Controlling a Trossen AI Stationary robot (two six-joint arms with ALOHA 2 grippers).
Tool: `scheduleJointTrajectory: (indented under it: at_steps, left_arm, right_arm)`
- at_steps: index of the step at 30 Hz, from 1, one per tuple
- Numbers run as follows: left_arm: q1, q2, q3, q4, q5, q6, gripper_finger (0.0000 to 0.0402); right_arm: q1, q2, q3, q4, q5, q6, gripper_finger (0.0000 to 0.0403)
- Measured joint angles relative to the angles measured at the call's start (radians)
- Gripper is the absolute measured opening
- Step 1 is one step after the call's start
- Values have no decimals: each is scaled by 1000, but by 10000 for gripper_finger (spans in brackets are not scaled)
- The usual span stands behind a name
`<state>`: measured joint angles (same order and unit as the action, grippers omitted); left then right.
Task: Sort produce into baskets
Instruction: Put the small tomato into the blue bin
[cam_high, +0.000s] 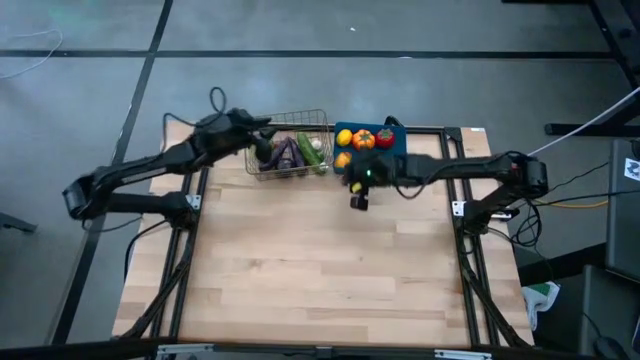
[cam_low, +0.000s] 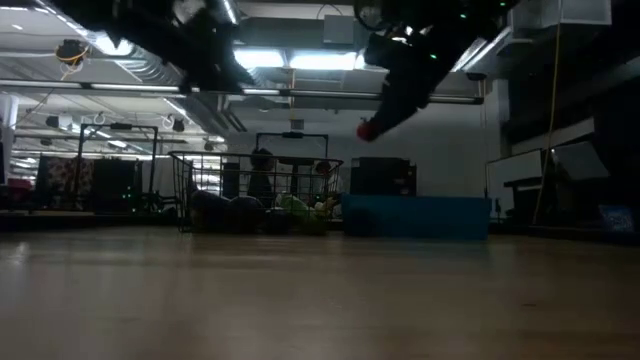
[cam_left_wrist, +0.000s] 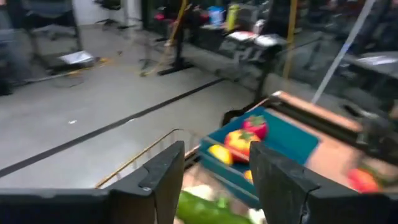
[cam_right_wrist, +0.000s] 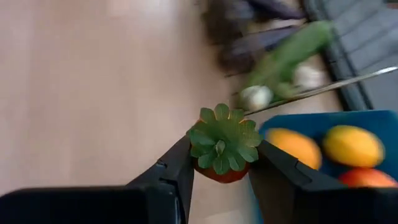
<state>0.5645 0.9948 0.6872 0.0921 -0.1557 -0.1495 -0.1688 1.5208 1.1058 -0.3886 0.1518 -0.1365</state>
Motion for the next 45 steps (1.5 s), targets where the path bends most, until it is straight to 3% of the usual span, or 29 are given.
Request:
scheduleJointTrajectory:
  at_steps: [6,9,14,18,24,35,45]
  left_arm:
    - [-61,-147,0,-164,102,24,142]
    - [-126,-181,-18,-218,131,25,113]
    - [-271,-190,-90,-170,151,32,49]
    - [-372,-190,-181,19,151,2,6]
    - [-460,-239,-342,344,151,51,11]
    - [-432,-546,-563,361,126,75,2]
    - [-433,-768,-671,330,126,101,2]
  right_arm:
    - [-116,-2,40,-28,108,-5,131]
    - [-178,-2,41,-46,113,-5,131]
    - [-265,-2,41,-83,110,-4,131]
    - [-322,-2,41,-96,95,-4,131]
    - [-378,-2,41,-103,37,2,131]
    - [-381,9,13,-76,-56,4,131]
    - [-381,80,-13,-68,-39,1,131]
